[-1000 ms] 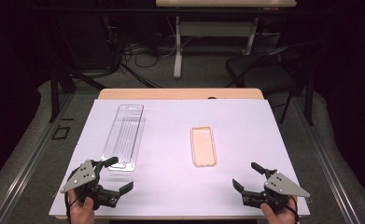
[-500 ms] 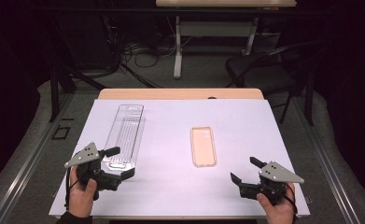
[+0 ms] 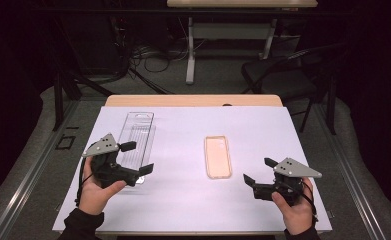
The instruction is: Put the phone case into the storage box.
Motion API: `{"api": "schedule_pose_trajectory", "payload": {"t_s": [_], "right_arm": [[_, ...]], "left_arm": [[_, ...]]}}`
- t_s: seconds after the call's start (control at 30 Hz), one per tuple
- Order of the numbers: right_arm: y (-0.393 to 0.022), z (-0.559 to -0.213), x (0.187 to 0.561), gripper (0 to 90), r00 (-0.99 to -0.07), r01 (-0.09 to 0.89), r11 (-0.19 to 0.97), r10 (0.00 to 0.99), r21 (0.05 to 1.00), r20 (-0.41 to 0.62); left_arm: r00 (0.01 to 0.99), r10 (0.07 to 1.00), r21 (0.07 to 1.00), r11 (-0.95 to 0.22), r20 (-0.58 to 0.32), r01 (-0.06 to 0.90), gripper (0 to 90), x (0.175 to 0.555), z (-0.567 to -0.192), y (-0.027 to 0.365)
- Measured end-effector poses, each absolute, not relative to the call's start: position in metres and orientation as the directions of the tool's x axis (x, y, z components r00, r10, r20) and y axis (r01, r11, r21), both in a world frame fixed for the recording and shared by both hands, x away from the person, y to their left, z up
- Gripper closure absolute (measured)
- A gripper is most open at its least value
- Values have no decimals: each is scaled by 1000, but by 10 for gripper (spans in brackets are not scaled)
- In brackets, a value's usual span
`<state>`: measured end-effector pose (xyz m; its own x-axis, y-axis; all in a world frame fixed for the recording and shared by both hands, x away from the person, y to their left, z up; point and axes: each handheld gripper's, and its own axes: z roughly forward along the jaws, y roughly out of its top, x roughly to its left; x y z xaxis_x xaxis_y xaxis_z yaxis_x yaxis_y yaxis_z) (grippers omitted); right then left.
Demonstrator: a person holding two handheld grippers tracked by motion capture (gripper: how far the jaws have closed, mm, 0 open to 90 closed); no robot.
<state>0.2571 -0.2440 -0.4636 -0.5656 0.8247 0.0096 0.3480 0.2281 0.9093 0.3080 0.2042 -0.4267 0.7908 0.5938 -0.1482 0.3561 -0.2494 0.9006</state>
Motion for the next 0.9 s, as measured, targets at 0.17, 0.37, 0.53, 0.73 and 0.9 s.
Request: {"api": "schedule_pose_trajectory", "payload": {"t_s": [0.17,0.37,0.53,0.73,0.9], "right_arm": [[-242,-458,268,117,-557,387,220,830,895,36],[-235,-451,285,86,-546,413,221,836,883,46],[-229,-444,297,74,-547,423,233,836,876,42],[-219,-434,316,71,-553,444,237,831,864,57],[-213,-428,329,71,-556,470,237,828,850,77]], "left_arm": [[792,593,885,-281,-144,371,5,321,-421,191],[797,589,881,-297,-135,369,5,338,-413,179],[803,583,881,-307,-124,359,6,348,-407,170],[809,574,877,-319,-124,360,6,364,-399,158],[798,592,873,-323,-116,367,7,379,-398,154]]}}
